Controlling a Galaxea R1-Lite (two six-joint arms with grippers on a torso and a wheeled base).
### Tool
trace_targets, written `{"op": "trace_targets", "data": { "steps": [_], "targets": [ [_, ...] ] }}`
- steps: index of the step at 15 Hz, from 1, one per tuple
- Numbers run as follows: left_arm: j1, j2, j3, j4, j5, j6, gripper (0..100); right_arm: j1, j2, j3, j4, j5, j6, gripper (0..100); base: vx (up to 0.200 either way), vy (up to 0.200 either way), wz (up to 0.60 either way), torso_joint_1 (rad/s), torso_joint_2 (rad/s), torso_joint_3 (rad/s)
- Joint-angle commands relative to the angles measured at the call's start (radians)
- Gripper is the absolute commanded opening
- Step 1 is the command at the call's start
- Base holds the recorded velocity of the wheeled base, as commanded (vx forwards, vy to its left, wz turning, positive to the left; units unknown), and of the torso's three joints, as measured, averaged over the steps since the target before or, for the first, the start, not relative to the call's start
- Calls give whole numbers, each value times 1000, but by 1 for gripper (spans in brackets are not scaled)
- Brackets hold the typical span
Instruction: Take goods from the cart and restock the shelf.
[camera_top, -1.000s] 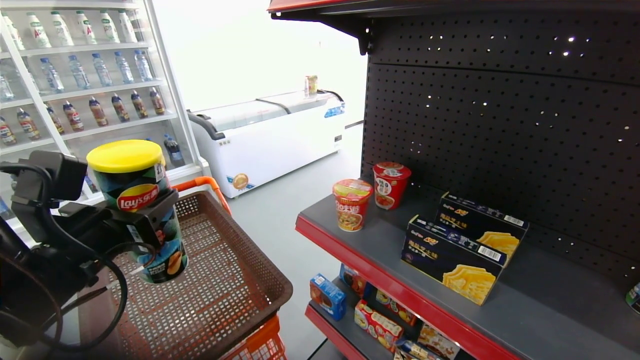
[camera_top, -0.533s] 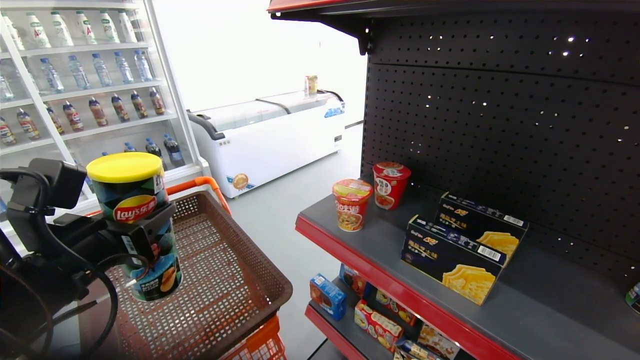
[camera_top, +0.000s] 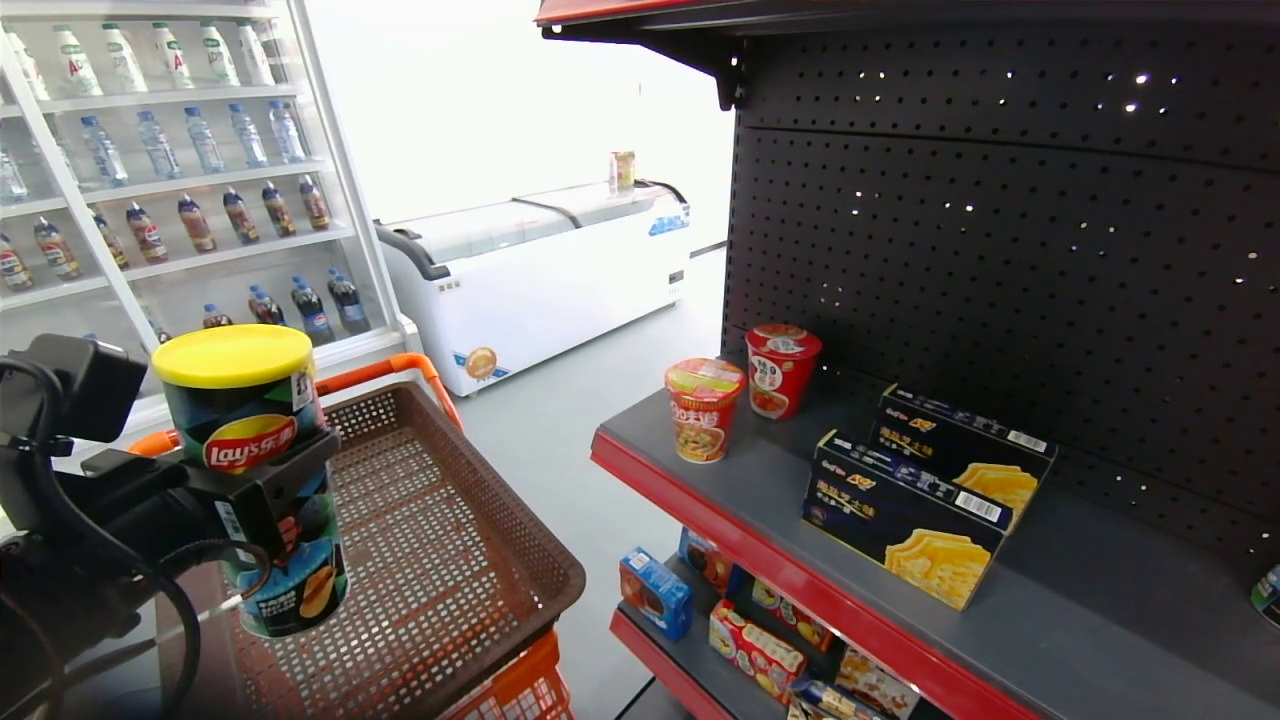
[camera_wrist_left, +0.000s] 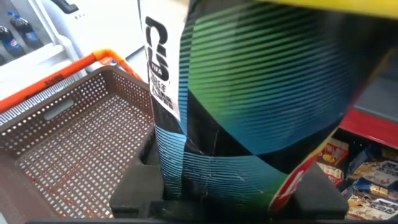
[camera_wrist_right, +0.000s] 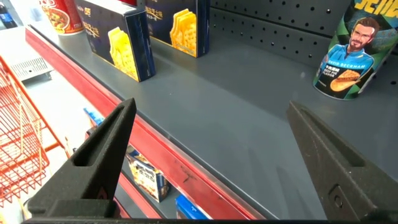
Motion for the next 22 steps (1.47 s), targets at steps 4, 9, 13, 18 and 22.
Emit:
{"op": "trace_targets", "data": {
  "steps": [4,9,13,18,22],
  "targets": [
    [-6,0,1,1,-5,3,0,0,0,0,0,4,-1,100,0,0,-450,3,-1,3],
    [-9,7,3,1,-5,3,0,0,0,0,0,4,-1,100,0,0,-600,-1,4,2],
    [-9,20,1,0,-5,3,0,0,0,0,0,4,-1,100,0,0,-600,1,2,2],
    [-9,20,1,1,-5,3,0,0,0,0,0,4,-1,100,0,0,-600,2,1,2],
    [-9,17,-20,-3,-3,6,0,0,0,0,0,4,-1,100,0,0,-150,2,2,-2]
  ]
}}
